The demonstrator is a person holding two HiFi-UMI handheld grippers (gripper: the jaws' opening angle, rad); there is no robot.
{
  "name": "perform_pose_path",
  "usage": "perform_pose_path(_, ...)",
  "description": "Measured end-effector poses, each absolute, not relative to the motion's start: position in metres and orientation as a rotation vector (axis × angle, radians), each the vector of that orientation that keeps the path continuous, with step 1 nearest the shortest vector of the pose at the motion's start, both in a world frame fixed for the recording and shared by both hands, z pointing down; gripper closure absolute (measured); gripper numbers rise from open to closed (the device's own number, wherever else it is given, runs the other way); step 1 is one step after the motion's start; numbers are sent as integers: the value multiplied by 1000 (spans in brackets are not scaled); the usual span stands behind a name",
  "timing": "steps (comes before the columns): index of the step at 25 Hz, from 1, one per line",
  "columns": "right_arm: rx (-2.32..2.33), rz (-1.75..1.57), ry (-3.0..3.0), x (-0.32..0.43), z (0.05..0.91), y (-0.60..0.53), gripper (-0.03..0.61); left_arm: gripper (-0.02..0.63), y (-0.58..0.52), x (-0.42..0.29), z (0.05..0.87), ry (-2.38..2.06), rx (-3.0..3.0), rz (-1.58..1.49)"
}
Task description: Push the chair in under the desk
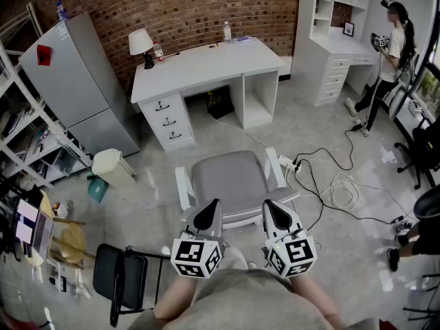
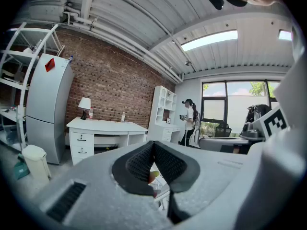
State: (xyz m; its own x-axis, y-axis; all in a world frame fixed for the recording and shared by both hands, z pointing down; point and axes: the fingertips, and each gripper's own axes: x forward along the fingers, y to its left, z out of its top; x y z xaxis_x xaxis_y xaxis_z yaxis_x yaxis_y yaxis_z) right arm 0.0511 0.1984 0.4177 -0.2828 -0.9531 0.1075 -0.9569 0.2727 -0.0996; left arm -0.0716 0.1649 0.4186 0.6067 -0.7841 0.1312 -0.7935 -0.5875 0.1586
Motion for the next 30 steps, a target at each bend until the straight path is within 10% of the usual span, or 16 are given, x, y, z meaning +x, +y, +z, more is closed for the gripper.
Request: perform_pose_path(30, 1640, 125, -2401, 54, 441, 179, 570, 603, 161, -67, 462, -1190, 2702, 440)
